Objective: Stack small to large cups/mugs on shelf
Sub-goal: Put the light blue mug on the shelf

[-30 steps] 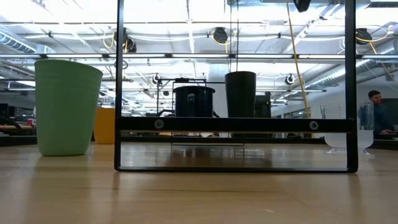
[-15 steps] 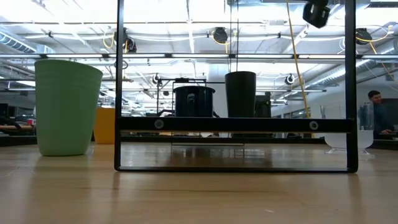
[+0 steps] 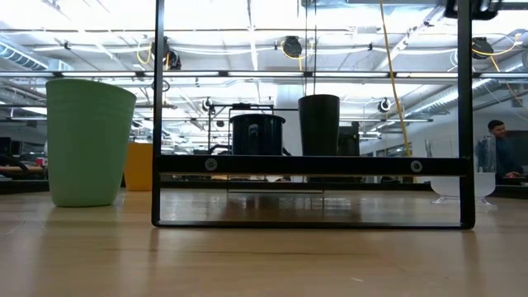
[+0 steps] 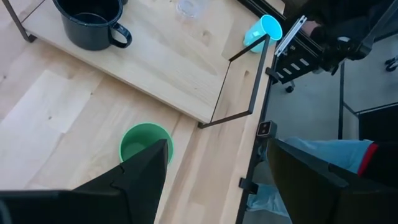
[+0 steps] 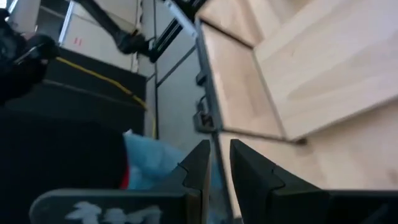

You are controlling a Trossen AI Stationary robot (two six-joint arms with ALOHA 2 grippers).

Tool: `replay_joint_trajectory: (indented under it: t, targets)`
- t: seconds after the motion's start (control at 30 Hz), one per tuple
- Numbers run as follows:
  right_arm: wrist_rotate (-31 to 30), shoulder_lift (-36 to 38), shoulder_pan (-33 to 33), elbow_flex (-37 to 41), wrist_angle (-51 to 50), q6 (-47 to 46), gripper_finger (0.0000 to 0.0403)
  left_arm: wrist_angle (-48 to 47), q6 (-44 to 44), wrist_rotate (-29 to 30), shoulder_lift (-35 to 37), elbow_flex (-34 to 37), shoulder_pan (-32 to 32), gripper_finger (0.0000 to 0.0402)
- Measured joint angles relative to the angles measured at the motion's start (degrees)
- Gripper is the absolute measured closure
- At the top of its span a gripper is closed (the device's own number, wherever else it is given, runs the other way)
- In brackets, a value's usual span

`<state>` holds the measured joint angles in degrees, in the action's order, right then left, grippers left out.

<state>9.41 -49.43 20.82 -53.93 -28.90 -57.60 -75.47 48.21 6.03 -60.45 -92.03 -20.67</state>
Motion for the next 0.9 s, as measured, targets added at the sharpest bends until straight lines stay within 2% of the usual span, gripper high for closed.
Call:
replay_joint_trajectory:
  t: [0.13,0.3,0.5,0.6,0.8,0.9]
  targets:
    - [0.2,-2.0,5.5,0.0,1.1,-5.2,0.0349,-0.2,-1.2,0.0,0.0,0.0,0.0,0.0128]
    - [4.2,-7.2,11.3,0.0,0.8,-10.1,0.0328,-0.3,-1.6,1.1,0.0,0.0,0.0,0.0128]
    - [5.8,-12.5,13.8,0.0,-0.5,-9.2,0.0286,-0.3,-1.5,2.8,0.0,0.0,0.0,0.0128]
    - [5.7,-13.2,13.9,-0.1,-3.1,-7.8,0.0277,-0.2,-1.5,3.1,0.0,0.0,0.0,0.0128]
    - [5.8,-12.9,16.9,-0.1,-17.4,-5.5,0.0275,-0.2,-0.1,3.1,0.0,0.0,0.0,0.0128]
    - [5.8,-12.5,18.1,-0.1,-19.1,-5.3,0.0275,-0.2,0.2,3.0,0.0,0.0,0.0,0.0128]
